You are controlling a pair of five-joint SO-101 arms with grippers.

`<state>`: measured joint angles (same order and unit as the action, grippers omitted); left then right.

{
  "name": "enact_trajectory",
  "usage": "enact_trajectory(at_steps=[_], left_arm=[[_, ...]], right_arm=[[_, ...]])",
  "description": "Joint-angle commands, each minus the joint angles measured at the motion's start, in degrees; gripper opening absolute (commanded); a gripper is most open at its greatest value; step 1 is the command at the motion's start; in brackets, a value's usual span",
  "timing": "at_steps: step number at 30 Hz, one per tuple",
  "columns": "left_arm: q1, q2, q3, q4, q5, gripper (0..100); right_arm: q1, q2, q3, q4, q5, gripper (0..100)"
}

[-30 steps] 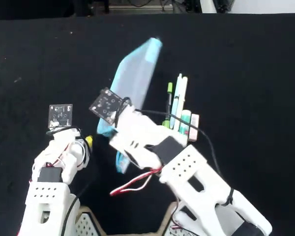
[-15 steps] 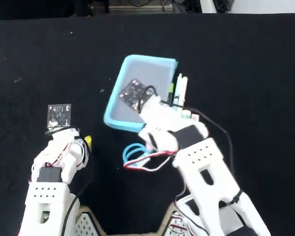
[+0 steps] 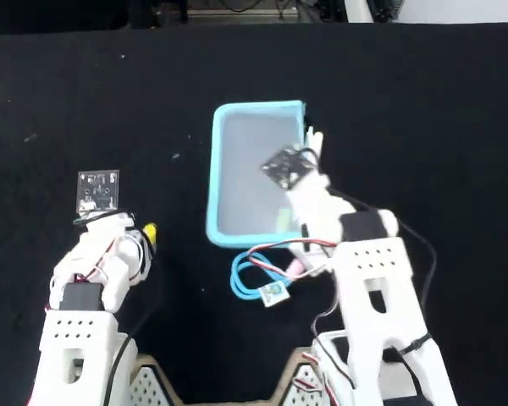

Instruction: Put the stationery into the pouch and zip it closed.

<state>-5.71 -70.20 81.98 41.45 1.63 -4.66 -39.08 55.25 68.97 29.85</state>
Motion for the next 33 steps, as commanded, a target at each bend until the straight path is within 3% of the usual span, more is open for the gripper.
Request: enact_trajectory(at_steps=[1, 7, 12, 19, 23, 27, 33], left_arm=[[4.0, 0.2, -5.9, -0.1, -0.1, 19], [14.5, 0.9, -9.4, -0.2, -1.7, 19], [13.4, 0.9, -9.5, -1.0, -6.2, 19], [12.0, 2.1, -6.0, -9.4, -6.4, 19], [11.9, 9.5, -6.6, -13.3, -6.4, 19], [12.0, 19.6, -12.3, -14.4, -6.1, 19], [12.1, 29.5, -17.9, -14.4, -6.0, 19]], right_arm=[[1.8, -2.1, 5.5, -6.2, 0.6, 1.1], [1.8, -2.1, 11.0, -12.0, 0.2, 1.7], [1.6, -2.1, 8.0, -6.1, -1.8, 17.5], [-2.1, -2.2, 9.6, -5.9, -2.1, 14.9], [-0.8, -2.2, 13.6, -14.9, -3.1, 15.0], [0.6, -2.1, 17.0, -21.5, -8.4, 14.9], [0.5, -2.1, 18.9, -21.8, -7.9, 10.3]])
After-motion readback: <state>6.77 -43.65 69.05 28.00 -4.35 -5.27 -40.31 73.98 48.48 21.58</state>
